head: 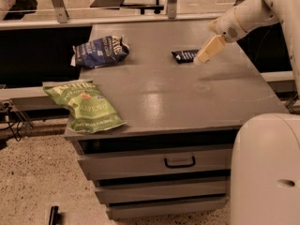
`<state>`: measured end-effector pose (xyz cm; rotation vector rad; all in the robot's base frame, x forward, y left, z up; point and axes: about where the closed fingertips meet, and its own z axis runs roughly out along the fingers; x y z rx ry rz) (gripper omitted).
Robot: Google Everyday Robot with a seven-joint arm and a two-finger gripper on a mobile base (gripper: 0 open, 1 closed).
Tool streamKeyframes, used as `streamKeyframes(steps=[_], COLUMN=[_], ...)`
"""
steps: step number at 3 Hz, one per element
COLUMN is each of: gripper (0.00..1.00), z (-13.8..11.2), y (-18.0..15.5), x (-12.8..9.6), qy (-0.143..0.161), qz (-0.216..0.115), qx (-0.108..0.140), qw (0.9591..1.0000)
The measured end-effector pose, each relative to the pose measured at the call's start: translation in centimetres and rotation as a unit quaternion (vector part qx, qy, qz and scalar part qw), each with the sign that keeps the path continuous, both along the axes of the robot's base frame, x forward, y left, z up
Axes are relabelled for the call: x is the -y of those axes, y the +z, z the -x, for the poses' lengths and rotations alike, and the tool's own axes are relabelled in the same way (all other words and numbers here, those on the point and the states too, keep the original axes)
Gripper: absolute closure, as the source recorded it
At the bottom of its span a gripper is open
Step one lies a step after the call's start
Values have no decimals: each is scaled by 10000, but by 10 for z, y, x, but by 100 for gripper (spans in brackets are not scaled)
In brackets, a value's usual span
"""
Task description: Move rxbar blueberry near blue chip bag
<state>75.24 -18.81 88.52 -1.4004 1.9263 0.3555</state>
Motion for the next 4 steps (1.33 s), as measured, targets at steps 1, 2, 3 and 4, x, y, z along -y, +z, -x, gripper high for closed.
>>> streamKeyframes(steps=[1, 2, 3, 4], gripper=[0, 0, 0, 12], z=[-6, -10, -14, -16], y=[-11, -21, -30, -40], x=[-2, -5, -8, -8], qy=[-6, 10, 10, -7], qz=[-28, -23, -29, -32], qx=[-37, -102, -176, -265], qw=[10000, 9999, 9998, 9996])
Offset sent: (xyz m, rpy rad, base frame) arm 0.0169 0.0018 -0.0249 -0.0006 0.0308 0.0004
